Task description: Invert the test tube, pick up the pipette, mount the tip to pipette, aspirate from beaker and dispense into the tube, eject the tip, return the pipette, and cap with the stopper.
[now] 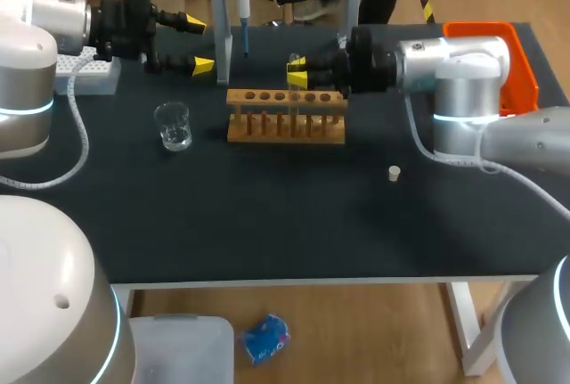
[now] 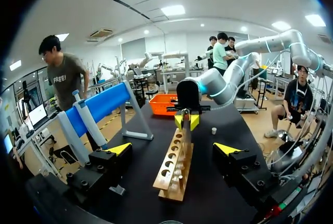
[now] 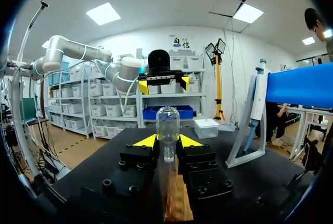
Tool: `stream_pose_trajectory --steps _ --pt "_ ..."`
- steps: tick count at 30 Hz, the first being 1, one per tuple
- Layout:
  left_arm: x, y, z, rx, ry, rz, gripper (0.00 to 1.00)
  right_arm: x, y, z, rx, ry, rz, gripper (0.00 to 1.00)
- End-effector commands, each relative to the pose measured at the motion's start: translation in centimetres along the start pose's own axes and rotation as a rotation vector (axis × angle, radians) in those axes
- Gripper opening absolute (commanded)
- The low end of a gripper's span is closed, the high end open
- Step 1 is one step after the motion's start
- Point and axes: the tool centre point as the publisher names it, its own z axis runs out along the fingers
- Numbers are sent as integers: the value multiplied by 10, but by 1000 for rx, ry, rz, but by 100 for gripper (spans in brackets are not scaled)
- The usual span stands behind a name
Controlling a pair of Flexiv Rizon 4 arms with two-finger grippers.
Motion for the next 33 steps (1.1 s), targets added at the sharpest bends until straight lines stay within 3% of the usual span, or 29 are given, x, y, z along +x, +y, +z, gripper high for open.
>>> stream_pose_trajectory --steps 1,33 --pt "0 -1 -1 -2 2 -1 100 3 7 -1 14 -6 -6 0" --pt "0 -1 -1 -2 2 -1 100 2 53 -6 -9 -46 -35 0"
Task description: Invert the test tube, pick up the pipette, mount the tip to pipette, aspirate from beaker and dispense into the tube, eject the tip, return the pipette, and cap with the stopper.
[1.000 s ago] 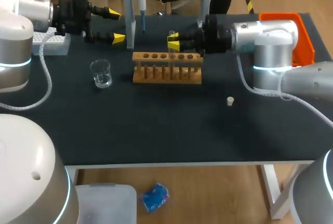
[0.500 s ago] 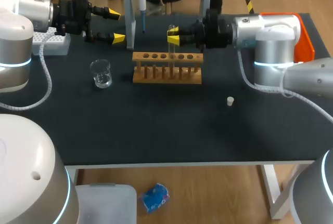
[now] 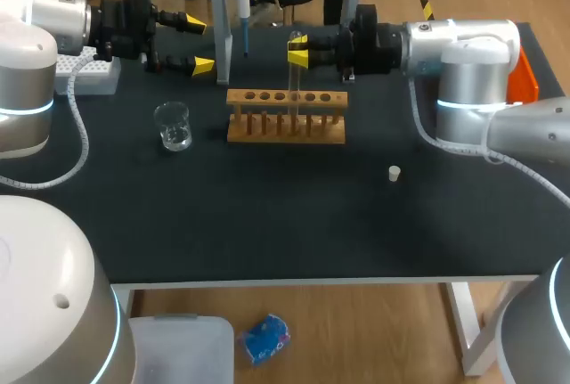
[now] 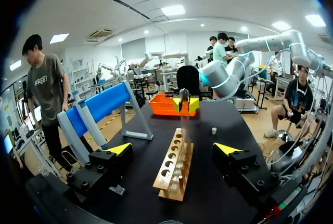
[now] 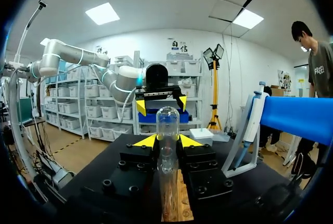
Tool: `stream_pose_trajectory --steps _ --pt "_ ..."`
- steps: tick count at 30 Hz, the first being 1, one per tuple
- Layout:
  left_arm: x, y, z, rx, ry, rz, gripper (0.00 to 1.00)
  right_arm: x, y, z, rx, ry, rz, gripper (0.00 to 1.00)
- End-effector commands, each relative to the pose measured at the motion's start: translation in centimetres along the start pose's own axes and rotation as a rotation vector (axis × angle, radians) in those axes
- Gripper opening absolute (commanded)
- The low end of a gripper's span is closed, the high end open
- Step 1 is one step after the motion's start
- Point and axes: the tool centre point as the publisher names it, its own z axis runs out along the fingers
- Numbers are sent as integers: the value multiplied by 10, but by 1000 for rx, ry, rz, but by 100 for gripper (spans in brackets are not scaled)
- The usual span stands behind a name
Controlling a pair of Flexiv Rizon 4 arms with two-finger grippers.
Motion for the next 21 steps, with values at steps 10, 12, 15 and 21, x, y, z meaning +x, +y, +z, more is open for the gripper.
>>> stream_pose_trajectory --steps 10,12,15,21 --pt "0 -1 -1 -2 2 -1 100 5 25 -6 29 -35 15 0" --pt "0 -1 -1 -2 2 -1 100 7 33 -7 22 -33 41 0" --pt "0 -1 -1 -2 2 -1 100 7 37 -8 22 -35 41 0" --pt "0 -1 -1 -2 2 -1 100 7 37 -8 22 -35 41 0"
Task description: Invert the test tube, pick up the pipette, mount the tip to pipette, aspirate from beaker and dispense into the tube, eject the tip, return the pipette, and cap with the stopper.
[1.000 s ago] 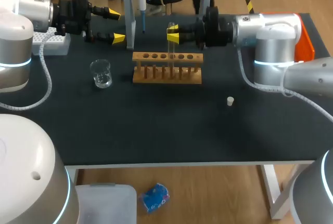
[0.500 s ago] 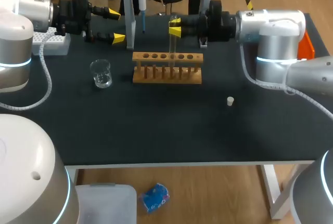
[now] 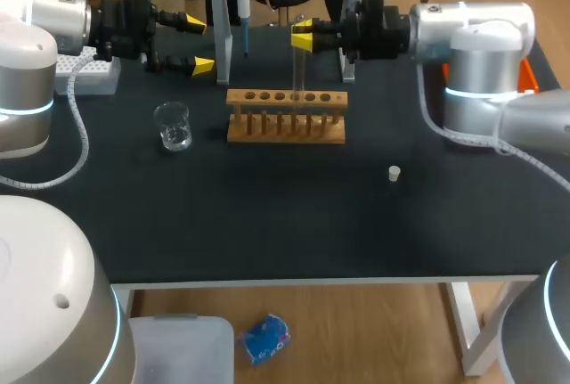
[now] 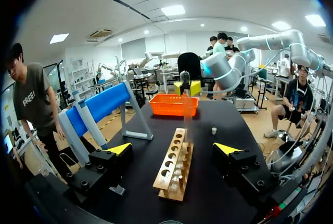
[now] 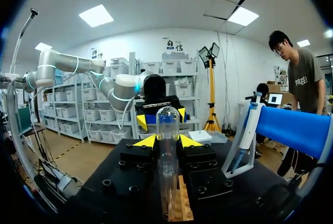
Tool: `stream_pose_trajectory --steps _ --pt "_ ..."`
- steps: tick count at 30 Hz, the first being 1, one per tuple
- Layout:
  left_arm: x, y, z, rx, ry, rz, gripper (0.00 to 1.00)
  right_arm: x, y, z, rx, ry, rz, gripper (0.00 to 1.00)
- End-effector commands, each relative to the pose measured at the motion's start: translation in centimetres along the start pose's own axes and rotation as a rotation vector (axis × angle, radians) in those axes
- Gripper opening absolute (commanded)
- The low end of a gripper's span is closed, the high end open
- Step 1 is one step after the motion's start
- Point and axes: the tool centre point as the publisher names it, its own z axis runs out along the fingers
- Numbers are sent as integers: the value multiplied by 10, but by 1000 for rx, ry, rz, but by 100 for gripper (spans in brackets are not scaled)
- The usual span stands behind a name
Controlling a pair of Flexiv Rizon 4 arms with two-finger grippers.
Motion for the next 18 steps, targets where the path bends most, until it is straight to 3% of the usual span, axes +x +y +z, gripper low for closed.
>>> stream_pose_trajectory --steps 1,9,13,14,18 --pt "0 -1 -1 -2 2 -1 100 2 1 -1 2 -5 0 0" --pt "0 -1 -1 -2 2 -1 100 2 1 -1 2 -5 0 0" --pt "0 -1 -1 -2 2 -1 100 -4 -4 -6 73 19 218 0" --pt "0 -1 -1 -2 2 -1 100 -6 -3 -7 67 24 329 0" --pt "0 -1 -1 -2 2 -1 100 -13 -2 -8 84 3 596 0"
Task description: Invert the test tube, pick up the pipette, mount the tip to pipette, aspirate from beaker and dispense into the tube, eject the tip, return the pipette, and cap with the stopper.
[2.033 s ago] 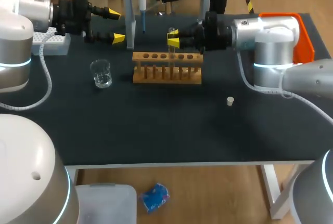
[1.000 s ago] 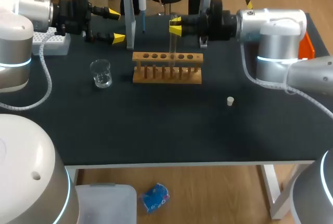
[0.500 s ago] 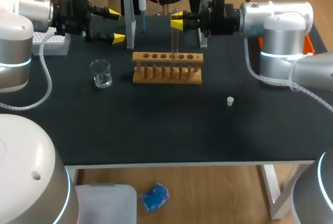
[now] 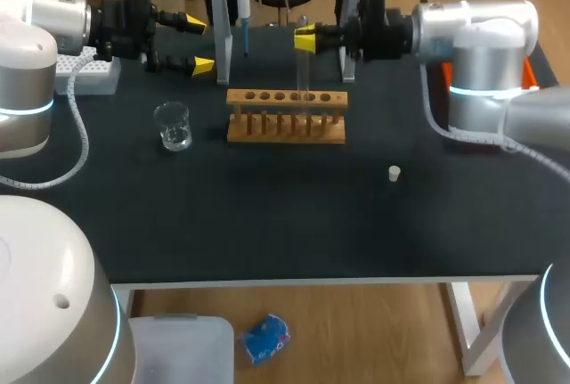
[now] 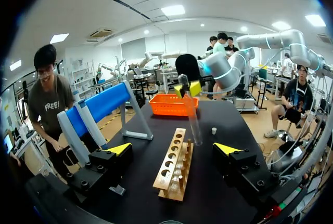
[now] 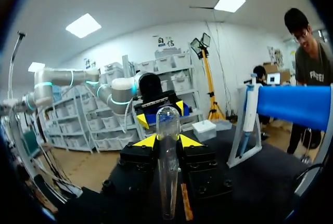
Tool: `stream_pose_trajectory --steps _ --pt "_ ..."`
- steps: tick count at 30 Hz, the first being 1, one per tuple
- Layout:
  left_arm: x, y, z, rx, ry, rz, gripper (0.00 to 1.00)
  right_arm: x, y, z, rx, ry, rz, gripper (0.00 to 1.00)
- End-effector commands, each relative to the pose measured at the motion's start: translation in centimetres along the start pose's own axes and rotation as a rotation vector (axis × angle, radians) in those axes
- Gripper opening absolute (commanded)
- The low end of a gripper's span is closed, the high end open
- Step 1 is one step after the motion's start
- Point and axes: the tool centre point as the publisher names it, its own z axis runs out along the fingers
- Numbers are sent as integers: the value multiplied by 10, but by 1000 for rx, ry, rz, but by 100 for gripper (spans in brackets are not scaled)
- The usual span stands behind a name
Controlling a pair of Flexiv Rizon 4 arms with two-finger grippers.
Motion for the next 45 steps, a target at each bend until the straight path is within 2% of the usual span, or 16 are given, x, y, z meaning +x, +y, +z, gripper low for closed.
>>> stream_pose_trajectory --steps 1,2,8,10,23,24,28,30,31,45 --pt "0 -1 -1 -2 2 -1 100 -10 6 -2 49 6 466 0" --pt "0 -1 -1 -2 2 -1 100 -12 7 -1 50 0 566 0" --pt "0 -1 -1 -2 2 -1 100 -17 10 1 44 -31 990 0" --pt "0 -1 -1 -2 2 -1 100 -18 10 1 32 -65 1079 0" --pt "0 -1 -1 -2 2 -1 100 -18 10 2 34 -68 1083 0" --pt "0 -1 -1 -2 2 -1 100 -19 9 1 34 -41 1175 0" --pt "0 -1 -1 -2 2 -1 100 -21 6 0 52 5 1391 0" --pt "0 -1 -1 -2 2 -1 100 -23 4 0 59 -6 1413 0" --pt "0 -1 -1 -2 2 -1 100 -24 3 0 61 12 1471 0" --pt "0 -1 -1 -2 2 -1 100 -29 -3 -5 76 -26 1458 0"
